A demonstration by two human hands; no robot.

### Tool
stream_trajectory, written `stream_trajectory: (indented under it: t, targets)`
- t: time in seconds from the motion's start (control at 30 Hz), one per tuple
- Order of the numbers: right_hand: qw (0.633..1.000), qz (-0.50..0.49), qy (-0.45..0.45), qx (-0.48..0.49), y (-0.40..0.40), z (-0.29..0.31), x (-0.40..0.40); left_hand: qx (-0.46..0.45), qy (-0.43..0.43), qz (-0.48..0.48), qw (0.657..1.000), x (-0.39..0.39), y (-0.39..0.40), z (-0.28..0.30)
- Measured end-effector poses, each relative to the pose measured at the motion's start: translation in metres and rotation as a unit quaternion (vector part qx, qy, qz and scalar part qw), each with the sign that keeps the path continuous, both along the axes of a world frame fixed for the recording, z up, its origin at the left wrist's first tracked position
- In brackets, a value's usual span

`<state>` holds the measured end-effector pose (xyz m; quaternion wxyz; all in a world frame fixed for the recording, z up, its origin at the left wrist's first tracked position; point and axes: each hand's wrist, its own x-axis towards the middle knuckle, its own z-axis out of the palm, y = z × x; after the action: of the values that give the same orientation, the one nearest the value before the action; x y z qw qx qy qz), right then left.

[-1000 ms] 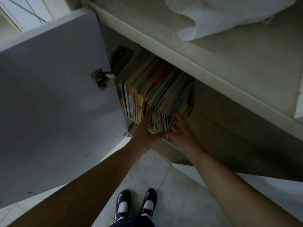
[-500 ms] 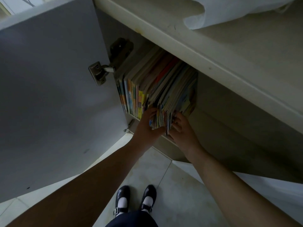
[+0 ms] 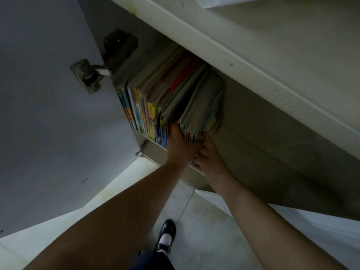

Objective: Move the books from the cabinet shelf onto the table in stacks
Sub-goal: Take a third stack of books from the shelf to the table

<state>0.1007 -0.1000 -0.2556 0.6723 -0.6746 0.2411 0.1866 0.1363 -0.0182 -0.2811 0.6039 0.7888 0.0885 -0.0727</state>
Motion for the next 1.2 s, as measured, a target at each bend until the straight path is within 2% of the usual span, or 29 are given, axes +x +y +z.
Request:
stream_trajectory:
  t: [0.1, 0.27, 0.53, 0.67, 0.83, 0.93, 1.1, 1.2]
  targets:
    - [1.0, 0.018, -0.002, 0.009, -0.005, -0.006, 0.004, -0.006, 0.002, 0.057, 0.998, -0.001, -0.007, -0.003]
    - [0.999, 0.04, 0.01, -0.007, -0.006, -0.004, 0.004, -0.016, 0.012, 0.069, 0.997, 0.002, -0.002, -0.003]
    - [0.994, 0.106, 0.005, -0.022, -0.018, 0.013, -0.015, -0.091, 0.095, 0.032, 0.991, -0.008, 0.021, 0.018]
    - [0.996, 0.062, 0.03, -0.057, -0.026, 0.028, -0.037, -0.182, 0.126, -0.004, 0.975, -0.033, 0.043, 0.04]
    - [0.99, 0.059, 0.031, -0.121, -0.043, 0.042, -0.075, -0.194, 0.181, -0.032, 0.964, -0.078, 0.085, 0.062]
    - [0.985, 0.051, 0.042, -0.162, -0.041, 0.055, -0.103, -0.202, 0.181, -0.073, 0.96, -0.101, 0.108, 0.083]
    - [0.992, -0.022, 0.117, -0.028, -0.029, 0.065, -0.158, -0.231, 0.209, -0.108, 0.944, -0.123, 0.136, 0.114]
    - [0.986, -0.089, 0.117, 0.083, -0.013, 0.07, -0.188, -0.254, 0.22, -0.127, 0.933, -0.131, 0.149, 0.123]
